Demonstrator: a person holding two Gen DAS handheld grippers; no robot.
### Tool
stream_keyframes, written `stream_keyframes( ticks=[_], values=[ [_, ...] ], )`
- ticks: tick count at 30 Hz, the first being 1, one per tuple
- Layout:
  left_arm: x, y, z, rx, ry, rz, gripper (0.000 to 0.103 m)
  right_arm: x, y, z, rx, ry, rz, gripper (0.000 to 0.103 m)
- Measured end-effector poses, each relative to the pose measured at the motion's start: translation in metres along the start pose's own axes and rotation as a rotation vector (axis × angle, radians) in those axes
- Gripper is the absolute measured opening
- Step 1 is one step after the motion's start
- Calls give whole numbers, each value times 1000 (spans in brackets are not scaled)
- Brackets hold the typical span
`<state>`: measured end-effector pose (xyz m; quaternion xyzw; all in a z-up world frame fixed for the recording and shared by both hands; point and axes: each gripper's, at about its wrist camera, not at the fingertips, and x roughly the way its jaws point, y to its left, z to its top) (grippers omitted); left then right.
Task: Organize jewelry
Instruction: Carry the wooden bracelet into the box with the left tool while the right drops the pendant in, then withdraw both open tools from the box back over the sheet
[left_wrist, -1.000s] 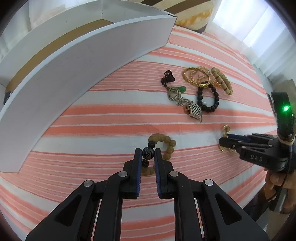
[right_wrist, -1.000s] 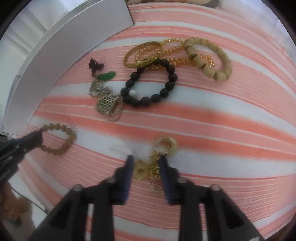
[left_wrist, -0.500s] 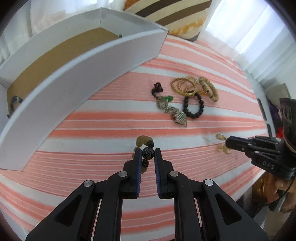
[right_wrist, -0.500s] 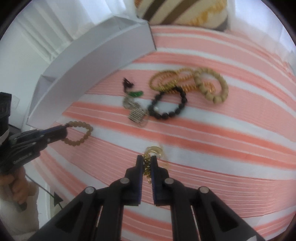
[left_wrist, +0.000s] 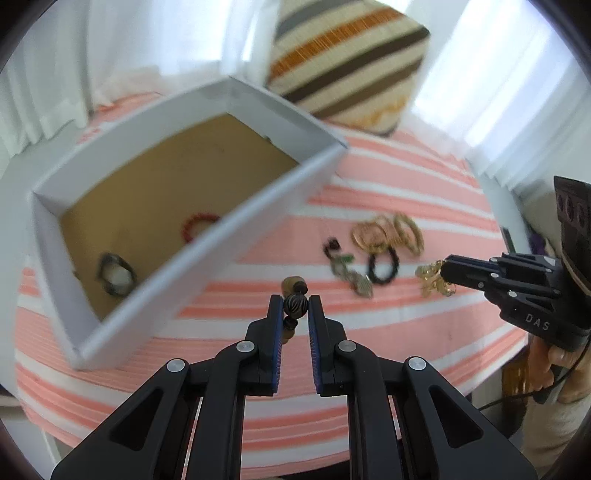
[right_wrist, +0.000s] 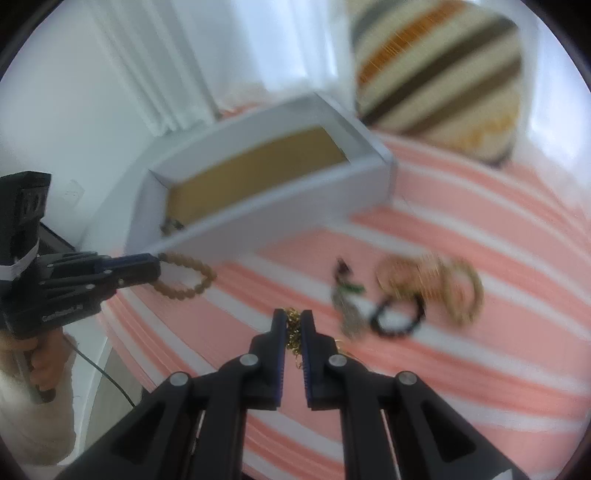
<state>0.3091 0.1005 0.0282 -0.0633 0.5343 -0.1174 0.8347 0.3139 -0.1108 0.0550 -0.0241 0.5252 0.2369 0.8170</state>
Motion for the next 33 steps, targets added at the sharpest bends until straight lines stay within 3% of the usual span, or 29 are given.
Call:
stream_keyframes(
  ticks=[6,12,20,23,24,25,26,27,28,33],
  values=[
    [-19,47,46,-76,-61,76,11,11,40,73,-74,-56,30,8],
    [-4,80,78,-125,-82,122,11,62,66,132,-132,-68,24,8],
    [55,122,83,-179,-21,185,11,152,62,152,-122,3,59,8],
    [82,132,75,-187,2,210,12,171,60,148,-139,1,26,10],
    [88,135,73,-189,7,223,14,174,59,147,-149,-3,6,17],
    [94,138,70,-195,5,241,25,175,57,146,-148,-8,-12,42],
    [98,141,67,-201,6,259,38,172,54,145,-142,-18,-23,57],
    [100,144,64,-207,7,273,66,166,51,142,-132,-47,-42,72],
    [99,145,60,-215,-13,290,76,160,48,140,-127,-66,-50,72],
    [80,128,36,-175,-95,275,77,122,33,118,-114,-144,-81,72]
  ],
)
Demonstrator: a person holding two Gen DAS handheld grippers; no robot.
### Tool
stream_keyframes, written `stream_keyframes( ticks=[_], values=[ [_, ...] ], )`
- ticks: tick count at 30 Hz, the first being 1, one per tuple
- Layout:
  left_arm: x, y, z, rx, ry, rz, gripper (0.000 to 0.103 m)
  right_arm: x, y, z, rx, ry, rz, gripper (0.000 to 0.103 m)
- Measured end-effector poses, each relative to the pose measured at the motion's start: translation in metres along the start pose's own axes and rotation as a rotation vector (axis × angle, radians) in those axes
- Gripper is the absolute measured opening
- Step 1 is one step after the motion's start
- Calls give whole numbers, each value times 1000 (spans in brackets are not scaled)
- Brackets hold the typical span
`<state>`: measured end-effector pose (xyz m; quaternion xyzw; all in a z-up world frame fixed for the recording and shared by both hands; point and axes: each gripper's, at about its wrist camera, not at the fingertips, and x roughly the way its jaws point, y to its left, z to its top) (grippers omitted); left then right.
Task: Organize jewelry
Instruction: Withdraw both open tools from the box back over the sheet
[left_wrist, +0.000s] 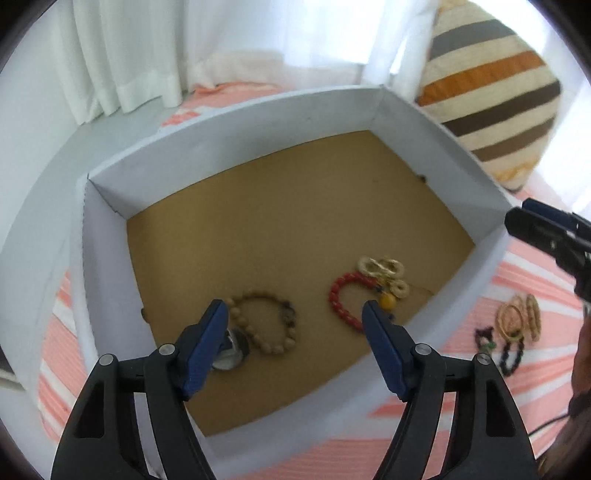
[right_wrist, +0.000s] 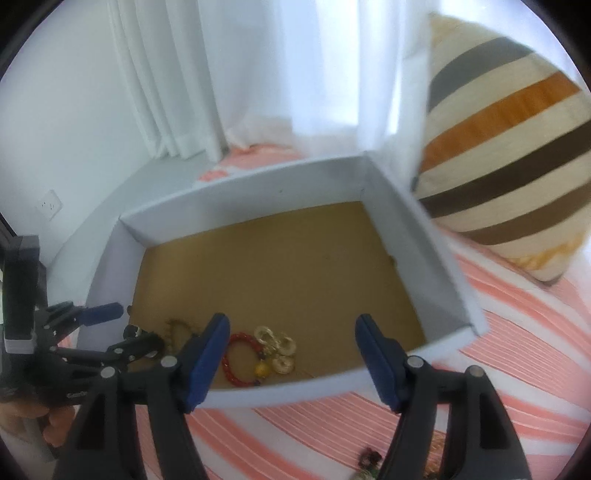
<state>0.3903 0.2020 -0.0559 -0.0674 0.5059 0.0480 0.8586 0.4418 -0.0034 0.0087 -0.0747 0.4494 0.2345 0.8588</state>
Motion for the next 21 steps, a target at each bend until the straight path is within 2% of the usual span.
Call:
stream_keyframes(
  ticks=[4,7,14,18,21],
  values=[
    [-27,-20,-26,47,-81,-15,90,-41,-11,-29,4,-33,-37,72],
    [-49,-46,-62,114,-140,-52,95,-78,-21,-64,3,-64,-70,72],
    [-62,-102,-153,209,-137,-142,96,-147,-54,-172,111,-80,-116,75],
    [-61,-130,-202,212,-137,-197,96,-164,-68,-243,189,-70,-199,79],
    [-55,-151,-232,246,-123,-210,96,-168,-76,-289,266,-44,-211,79]
  ],
)
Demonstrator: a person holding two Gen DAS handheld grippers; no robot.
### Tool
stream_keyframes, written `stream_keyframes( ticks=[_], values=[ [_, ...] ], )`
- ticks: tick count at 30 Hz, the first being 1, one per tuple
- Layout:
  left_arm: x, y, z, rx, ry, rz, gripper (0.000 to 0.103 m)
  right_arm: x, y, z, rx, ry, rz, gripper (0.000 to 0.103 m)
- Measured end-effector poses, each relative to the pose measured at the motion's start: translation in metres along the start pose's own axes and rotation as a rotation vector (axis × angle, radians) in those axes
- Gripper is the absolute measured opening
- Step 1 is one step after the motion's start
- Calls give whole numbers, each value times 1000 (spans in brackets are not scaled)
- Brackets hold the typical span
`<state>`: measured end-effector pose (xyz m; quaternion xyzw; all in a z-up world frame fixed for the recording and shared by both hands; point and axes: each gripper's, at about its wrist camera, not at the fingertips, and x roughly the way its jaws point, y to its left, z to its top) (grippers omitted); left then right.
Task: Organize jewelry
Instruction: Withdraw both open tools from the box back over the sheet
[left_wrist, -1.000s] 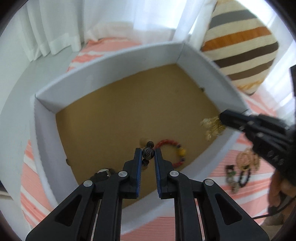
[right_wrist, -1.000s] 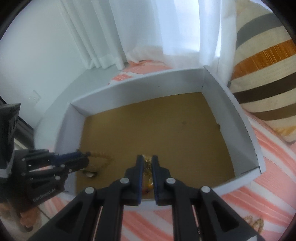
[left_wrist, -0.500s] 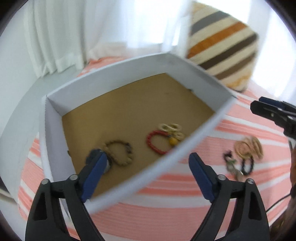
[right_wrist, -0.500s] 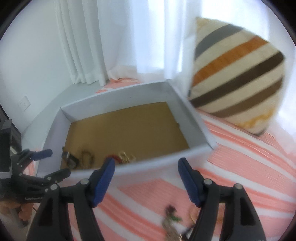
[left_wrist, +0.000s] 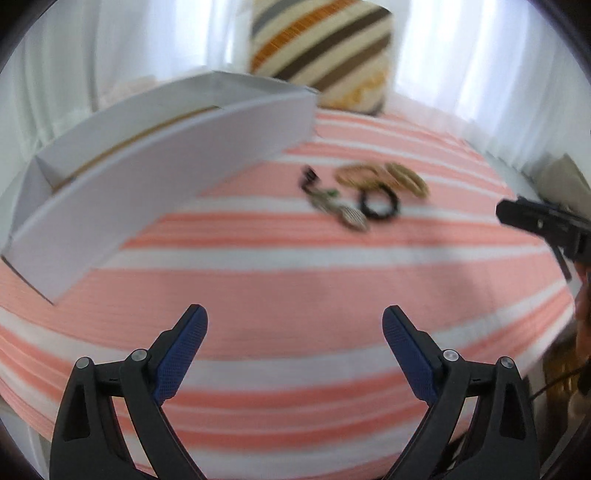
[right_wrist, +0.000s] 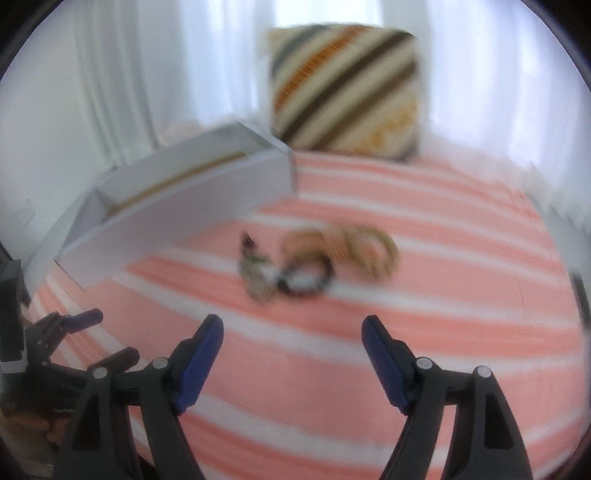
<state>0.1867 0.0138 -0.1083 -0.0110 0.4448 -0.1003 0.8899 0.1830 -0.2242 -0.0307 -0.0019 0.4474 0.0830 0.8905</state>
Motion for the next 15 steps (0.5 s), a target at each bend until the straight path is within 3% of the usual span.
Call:
stream_keyframes(
  ticks=[6,11,15],
  values=[
    [9,-27,-36,17,56,-1,98,-4,-16,-61,60,20,-6,86],
    [10,-39,-40,55,100,-47,98,10,-14,-76,61,107,12,86],
    [8,-37,-34,61,102,-24,98,8,-12,-73,49,114,-26,86]
  ],
)
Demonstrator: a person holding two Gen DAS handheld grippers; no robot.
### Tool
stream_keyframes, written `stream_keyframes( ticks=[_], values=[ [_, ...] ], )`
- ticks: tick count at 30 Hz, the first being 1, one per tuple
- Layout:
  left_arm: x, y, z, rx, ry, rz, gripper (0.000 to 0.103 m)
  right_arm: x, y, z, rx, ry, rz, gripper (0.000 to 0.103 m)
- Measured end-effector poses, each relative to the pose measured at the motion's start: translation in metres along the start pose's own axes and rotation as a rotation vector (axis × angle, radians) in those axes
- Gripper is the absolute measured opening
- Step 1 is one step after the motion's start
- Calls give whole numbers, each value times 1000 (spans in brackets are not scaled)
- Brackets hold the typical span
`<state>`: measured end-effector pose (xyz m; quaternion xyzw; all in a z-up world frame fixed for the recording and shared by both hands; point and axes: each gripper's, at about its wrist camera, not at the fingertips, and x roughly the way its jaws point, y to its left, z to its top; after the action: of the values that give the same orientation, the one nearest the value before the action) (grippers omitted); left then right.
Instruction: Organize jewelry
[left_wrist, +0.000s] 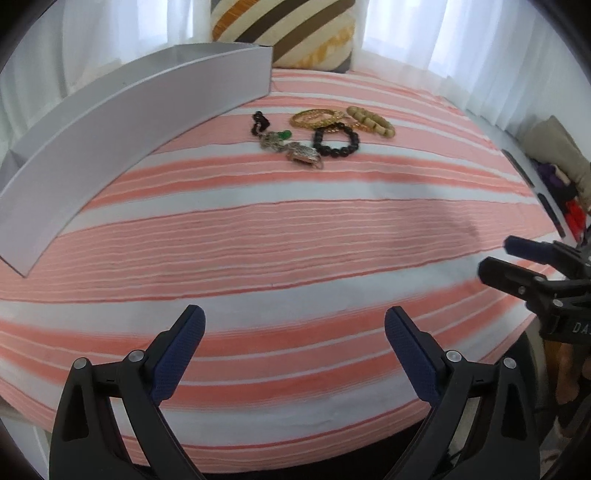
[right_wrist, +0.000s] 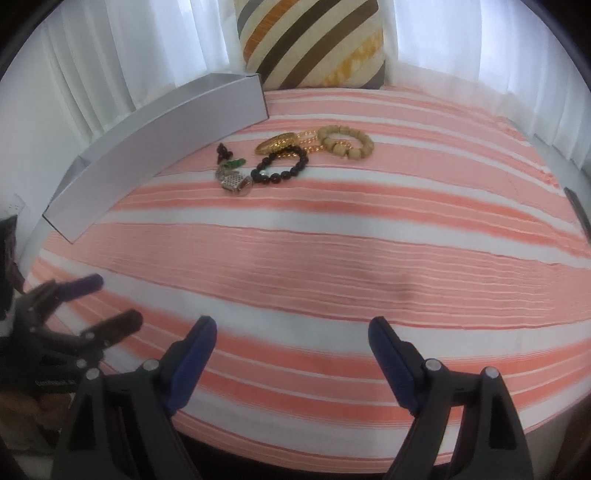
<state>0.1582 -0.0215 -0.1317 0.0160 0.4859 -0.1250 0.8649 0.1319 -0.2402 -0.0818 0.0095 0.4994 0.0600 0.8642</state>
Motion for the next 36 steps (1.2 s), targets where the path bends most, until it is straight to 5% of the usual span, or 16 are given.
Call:
stream_keyframes(
  ticks=[8,19,36],
  values=[
    [-1,2,0,5,-10,101,98,3,-1,-3,52,35,-17,86],
    [2,2,0,-11,63,56,98,-1,9,-7,25,40,-13,86],
    [2,1,-1,20,60,120,98,2,19,-13,21,62,6,86]
  ],
)
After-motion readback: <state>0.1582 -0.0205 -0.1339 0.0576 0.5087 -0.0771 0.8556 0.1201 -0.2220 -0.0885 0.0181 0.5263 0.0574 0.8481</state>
